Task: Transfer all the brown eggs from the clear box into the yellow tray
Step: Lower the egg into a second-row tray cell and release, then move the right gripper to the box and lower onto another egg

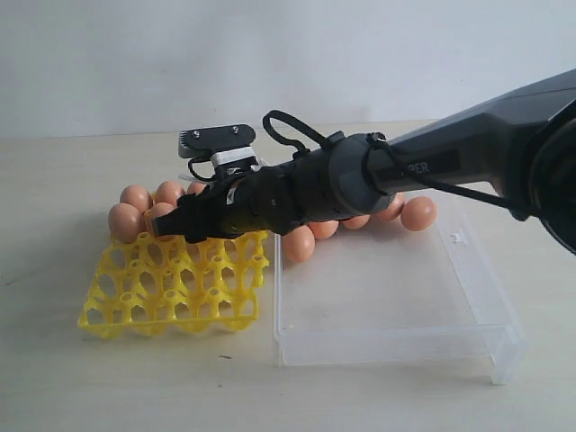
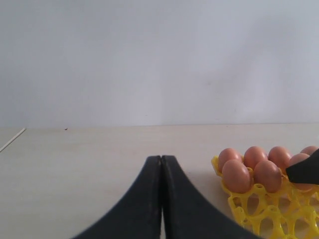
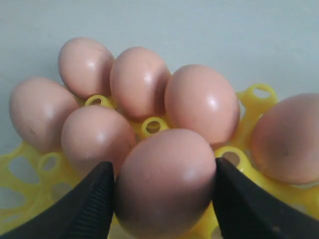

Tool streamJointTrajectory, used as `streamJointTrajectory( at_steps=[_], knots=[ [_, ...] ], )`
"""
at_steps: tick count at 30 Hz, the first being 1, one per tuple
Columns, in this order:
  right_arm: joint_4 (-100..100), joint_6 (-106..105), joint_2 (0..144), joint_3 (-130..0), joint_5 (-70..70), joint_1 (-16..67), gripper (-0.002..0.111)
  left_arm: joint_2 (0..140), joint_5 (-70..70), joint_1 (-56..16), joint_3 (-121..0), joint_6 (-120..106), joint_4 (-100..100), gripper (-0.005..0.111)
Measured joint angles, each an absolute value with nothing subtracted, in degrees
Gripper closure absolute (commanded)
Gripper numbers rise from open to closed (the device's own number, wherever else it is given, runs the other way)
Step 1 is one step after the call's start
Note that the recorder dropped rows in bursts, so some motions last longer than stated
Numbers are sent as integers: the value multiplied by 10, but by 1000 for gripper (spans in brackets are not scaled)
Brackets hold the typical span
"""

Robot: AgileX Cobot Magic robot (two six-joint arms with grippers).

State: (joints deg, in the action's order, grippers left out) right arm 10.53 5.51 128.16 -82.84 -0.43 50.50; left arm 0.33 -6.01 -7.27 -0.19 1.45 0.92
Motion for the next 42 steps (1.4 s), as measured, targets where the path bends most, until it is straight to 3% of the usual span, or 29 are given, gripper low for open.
streamJointTrajectory(
  at_steps=[4, 6, 10, 12, 16, 17, 26, 29, 32, 34, 35, 38, 42],
  knots=[
    [105, 48, 1283, -828, -4, 505, 45, 3, -60, -73, -2, 15, 9, 107],
    [105, 43, 1283, -828, -6, 505, 40, 3, -60, -73, -2, 15, 9, 107],
    [105, 18, 1278, -828, -6, 505, 41, 3, -60, -73, -2, 15, 9, 107],
    [105, 8, 1259, -828, -4, 505, 54, 3, -60, -73, -2, 15, 9, 107],
    [104, 6, 1205, -828, 76, 482, 103, 3, -60, -73, -2, 15, 9, 107],
    [104, 6, 1190, -828, 106, 472, 108, 3, -60, -73, -2, 15, 9, 107],
    [83, 6, 1096, -828, 338, 395, 108, 3, -60, -73, -2, 15, 9, 107],
    [81, 6, 1088, -828, 400, 376, 102, 3, -60, -73, -2, 15, 9, 107],
    [81, 18, 1091, -828, 444, 360, 88, 3, -60, -73, -2, 15, 9, 107],
    [88, 25, 1097, -828, 455, 350, 76, 3, -60, -73, -2, 15, 9, 107],
    [97, 26, 1100, -828, 456, 348, 64, 3, -60, -73, -2, 15, 9, 107],
    [129, 30, 1115, -828, 455, 347, 51, 3, -60, -73, -2, 15, 9, 107],
    [137, 77, 1144, -828, 434, 346, 48, 3, -60, -73, -2, 15, 9, 107]
  ],
)
